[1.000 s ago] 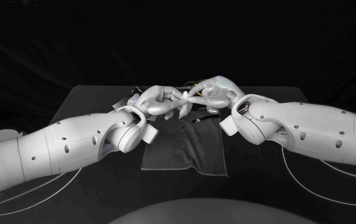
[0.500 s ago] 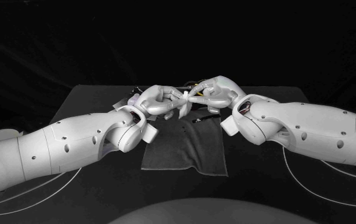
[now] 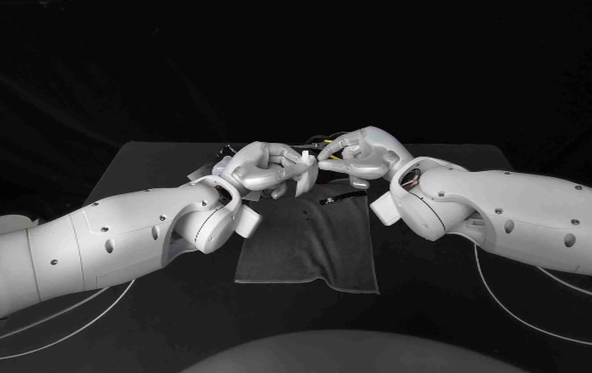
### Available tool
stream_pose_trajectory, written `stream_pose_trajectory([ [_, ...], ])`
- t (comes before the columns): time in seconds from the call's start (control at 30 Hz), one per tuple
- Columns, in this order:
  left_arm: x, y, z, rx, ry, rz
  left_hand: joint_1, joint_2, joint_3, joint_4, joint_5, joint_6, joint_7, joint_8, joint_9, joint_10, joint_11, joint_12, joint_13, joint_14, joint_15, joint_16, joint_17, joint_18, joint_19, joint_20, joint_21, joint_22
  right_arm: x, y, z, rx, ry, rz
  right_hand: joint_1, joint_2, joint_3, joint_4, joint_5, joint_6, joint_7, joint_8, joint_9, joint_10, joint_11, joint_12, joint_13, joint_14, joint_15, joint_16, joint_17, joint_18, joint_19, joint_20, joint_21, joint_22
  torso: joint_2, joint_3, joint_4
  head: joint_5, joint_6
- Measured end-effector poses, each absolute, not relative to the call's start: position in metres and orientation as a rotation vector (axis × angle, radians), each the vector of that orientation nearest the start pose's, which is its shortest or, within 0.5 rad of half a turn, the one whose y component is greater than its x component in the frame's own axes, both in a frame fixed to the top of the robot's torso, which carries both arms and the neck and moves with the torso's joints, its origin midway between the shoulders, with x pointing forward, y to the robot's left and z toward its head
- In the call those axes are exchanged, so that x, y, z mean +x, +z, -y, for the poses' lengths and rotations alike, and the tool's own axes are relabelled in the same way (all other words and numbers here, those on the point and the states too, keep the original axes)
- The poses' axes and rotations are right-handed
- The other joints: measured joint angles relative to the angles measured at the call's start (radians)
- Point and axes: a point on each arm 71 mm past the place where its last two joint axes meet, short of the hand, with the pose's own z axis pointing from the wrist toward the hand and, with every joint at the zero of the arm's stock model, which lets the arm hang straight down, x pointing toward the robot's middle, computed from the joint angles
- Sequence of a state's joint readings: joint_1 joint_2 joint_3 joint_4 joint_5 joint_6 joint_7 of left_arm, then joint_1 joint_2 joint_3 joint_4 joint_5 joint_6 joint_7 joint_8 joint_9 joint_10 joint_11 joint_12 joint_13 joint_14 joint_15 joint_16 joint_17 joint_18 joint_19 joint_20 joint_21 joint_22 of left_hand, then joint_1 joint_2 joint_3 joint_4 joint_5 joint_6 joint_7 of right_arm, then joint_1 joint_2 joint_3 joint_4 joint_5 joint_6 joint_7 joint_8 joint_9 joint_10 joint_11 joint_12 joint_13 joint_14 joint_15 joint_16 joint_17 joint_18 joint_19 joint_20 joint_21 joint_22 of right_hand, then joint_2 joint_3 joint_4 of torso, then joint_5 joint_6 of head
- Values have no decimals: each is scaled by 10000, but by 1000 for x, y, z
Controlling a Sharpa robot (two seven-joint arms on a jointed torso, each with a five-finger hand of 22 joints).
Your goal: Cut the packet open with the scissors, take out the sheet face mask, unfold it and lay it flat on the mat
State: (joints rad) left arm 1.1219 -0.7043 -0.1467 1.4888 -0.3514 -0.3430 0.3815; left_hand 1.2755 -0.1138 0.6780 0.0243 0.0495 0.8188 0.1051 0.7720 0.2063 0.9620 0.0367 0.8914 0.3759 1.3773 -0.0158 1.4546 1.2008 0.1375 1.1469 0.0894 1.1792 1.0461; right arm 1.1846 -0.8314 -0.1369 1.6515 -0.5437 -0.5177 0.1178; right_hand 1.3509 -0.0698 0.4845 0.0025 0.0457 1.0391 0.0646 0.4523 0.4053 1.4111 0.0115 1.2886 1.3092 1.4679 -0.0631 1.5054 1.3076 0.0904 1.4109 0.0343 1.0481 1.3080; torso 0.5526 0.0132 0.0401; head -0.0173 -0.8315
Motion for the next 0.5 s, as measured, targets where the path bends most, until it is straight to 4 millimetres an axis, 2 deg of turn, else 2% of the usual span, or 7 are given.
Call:
stream_pose_trajectory([
  [0.07,456,-247,-142,-7506,-14830,-16858,-190,-79,-236,33,11,1,-1,67,70,0,0,-2,-4,0,0,-38,0,1,0,0,-29,-28,447,-213,171,6828,11805,-17112,-1,1,0,0,0,-1,0,0,0,37,6,0,0,0,0,0,1,-1,0,0,0,-1,0,0,0,-4,1],
  [0.2,456,-247,-142,-7571,-14853,-16867,-118,-134,-332,-37,11,26,-25,20,68,0,0,-54,-18,0,0,-38,-14,0,0,0,-38,-36,447,-213,171,6839,11785,-17118,-2,2,0,0,0,-3,0,0,0,44,12,0,0,0,1,-1,6,-3,-1,0,-1,-4,0,0,0,-5,1],
  [0.3,456,-248,-142,-7588,-14866,-16882,122,12,-296,-148,6,62,-55,14,-2,47,-9,-118,-48,-37,-36,-38,-18,1,0,0,-39,-36,447,-213,171,6842,11782,-17122,-2,2,107,-28,-12,-8,3,-1,0,47,11,-24,0,0,2,-2,6,-7,-1,1,-80,-8,1,0,-1,-6,2],
  [0.4,456,-248,-142,-7591,-14874,-16896,190,80,-240,-205,0,100,-18,-34,-22,144,-41,-122,-57,-37,-36,-38,-19,1,0,0,-39,-31,446,-213,170,6834,11804,-17132,-252,-111,139,-28,-15,-200,11,7,66,130,-49,-486,21,0,2,-161,6,-55,-90,30,-576,-7,1,0,-3,0,2],
  [0.47,456,-248,-142,-7590,-14878,-16903,210,99,-241,-205,-2,105,-13,-38,-22,148,-45,-122,-57,-36,-36,-38,-19,0,0,0,-39,-25,446,-213,169,6814,11860,-17149,-641,-211,38,98,-10,-523,154,-127,29,17,-122,-910,-44,0,2,-355,6,50,-302,68,-1052,-7,1,1,-5,3,2],
  [0.5,456,-248,-142,-7591,-14878,-16905,221,110,-241,-205,-9,109,-8,-59,-22,148,-45,-122,-57,-36,-36,-38,-19,0,0,0,-39,-21,445,-213,169,6800,11899,-17161,-885,-261,-78,176,-9,-736,254,-303,-65,-182,-26,-1165,-168,-4,20,-460,6,119,-401,112,-1296,-8,1,1,-5,3,5],
])
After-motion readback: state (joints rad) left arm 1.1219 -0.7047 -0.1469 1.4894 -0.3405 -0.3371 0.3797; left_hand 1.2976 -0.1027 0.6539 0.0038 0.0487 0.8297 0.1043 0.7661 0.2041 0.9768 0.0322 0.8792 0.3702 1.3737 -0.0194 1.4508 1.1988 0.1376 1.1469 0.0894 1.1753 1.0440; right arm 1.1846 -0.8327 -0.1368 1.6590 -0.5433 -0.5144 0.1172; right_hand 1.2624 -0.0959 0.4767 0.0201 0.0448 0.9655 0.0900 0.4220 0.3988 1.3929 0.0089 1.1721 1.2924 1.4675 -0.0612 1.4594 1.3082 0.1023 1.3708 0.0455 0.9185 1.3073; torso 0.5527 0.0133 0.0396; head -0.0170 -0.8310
